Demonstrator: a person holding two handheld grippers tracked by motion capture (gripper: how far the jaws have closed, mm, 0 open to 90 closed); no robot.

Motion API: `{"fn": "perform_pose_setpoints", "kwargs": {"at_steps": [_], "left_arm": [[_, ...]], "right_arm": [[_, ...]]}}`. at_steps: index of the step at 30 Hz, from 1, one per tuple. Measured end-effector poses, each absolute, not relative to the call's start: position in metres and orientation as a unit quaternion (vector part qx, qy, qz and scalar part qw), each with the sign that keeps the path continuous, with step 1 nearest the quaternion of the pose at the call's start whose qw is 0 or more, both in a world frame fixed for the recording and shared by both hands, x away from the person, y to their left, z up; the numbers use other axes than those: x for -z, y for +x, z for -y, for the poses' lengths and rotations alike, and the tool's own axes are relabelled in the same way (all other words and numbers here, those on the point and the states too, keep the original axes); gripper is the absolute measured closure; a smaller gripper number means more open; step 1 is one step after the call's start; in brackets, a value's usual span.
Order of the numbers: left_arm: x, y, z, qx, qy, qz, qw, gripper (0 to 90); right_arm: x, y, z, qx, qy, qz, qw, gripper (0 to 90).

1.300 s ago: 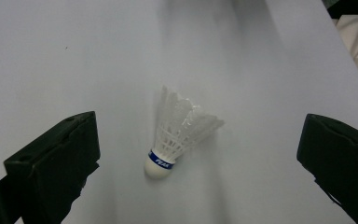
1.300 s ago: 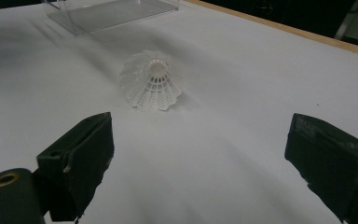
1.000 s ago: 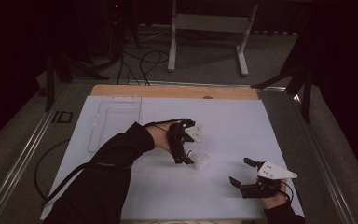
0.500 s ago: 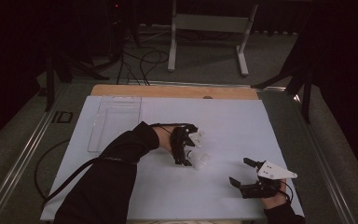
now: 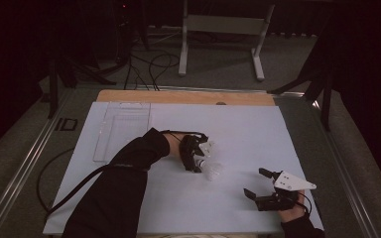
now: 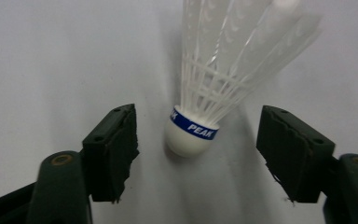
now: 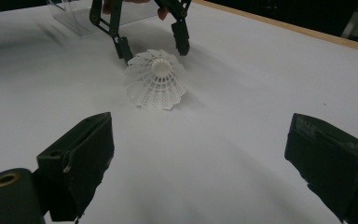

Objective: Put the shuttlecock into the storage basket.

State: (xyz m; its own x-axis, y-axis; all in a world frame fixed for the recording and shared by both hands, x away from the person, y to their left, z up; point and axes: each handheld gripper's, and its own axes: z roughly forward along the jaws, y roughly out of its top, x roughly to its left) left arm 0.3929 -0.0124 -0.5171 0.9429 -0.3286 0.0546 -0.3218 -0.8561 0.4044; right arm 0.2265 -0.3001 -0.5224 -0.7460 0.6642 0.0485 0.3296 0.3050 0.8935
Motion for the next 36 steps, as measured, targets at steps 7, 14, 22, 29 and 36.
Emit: {"fn": "perform_pose_setpoints", "kwargs": {"at_steps": [7,14,22,29,36], "left_arm": [[0.524,0.395,0.014,0.005,0.965,0.175,0.197,42.4],[0.524,0.395,0.013,0.008,0.961,0.192,0.2,55.7],[0.523,0.394,0.016,0.004,0.961,0.194,0.199,63.9],[0.514,0.394,0.016,0.005,0.965,0.184,0.189,64.5],[0.501,0.394,0.015,0.012,0.971,0.145,0.188,64.5]], "right_arm": [[0.523,0.226,0.3,-0.5,0.314,-0.79,0.166,8.2],[0.523,0.226,0.3,-0.499,0.314,-0.791,0.165,8.2],[0.523,0.226,0.3,-0.5,0.314,-0.79,0.164,8.3],[0.521,0.225,0.301,-0.5,0.316,-0.789,0.167,8.3],[0.521,0.225,0.301,-0.5,0.316,-0.789,0.167,8.3]]}}
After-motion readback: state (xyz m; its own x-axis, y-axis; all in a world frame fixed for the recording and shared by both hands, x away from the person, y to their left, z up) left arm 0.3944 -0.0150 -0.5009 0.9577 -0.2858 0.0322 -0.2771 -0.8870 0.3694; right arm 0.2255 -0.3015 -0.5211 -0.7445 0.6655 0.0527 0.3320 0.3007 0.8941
